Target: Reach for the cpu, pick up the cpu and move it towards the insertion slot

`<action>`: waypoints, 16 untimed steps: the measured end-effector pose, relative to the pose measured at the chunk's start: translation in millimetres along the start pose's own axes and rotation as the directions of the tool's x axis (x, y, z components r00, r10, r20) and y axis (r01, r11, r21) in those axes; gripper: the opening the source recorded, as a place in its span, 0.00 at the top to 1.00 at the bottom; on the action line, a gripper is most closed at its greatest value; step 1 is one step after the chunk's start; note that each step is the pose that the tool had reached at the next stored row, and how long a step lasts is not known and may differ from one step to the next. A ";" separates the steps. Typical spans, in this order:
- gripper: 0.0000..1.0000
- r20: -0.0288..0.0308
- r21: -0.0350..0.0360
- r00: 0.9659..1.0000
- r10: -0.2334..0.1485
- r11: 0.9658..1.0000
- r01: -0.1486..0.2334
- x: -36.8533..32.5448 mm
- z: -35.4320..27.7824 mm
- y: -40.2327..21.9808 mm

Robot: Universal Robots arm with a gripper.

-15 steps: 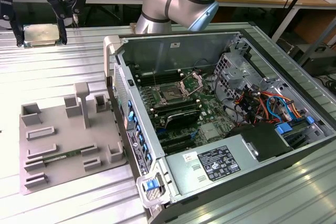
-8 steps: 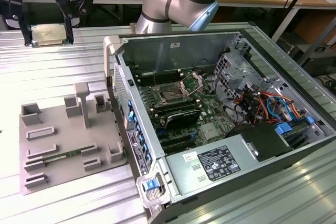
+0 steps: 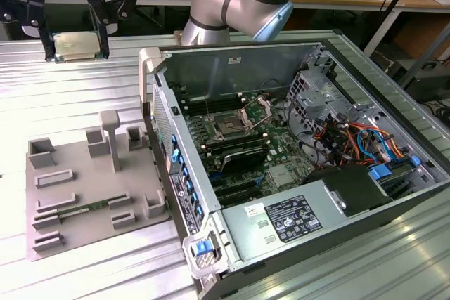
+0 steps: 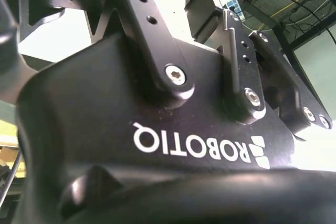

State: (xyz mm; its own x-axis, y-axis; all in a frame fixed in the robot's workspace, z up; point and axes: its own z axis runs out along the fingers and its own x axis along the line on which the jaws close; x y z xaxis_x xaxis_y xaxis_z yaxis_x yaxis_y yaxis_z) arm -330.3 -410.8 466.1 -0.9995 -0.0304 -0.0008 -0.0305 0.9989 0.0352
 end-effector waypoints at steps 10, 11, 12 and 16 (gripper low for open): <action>0.45 0.000 0.000 1.000 0.000 1.000 0.000 -13.7 0.2 -0.4; 0.45 0.000 0.000 1.000 0.000 1.000 0.000 -14.7 0.3 -0.5; 0.45 0.000 0.000 1.000 0.000 1.000 0.000 -15.7 0.3 -0.5; 0.45 0.000 0.000 1.000 0.000 1.000 0.000 -19.9 0.3 -0.6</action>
State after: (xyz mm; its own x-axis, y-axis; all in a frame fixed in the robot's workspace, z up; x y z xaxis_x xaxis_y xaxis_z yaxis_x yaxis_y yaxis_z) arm -310.4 -410.8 465.8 -0.9995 -0.0304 -0.0008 -0.0304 0.9989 0.0352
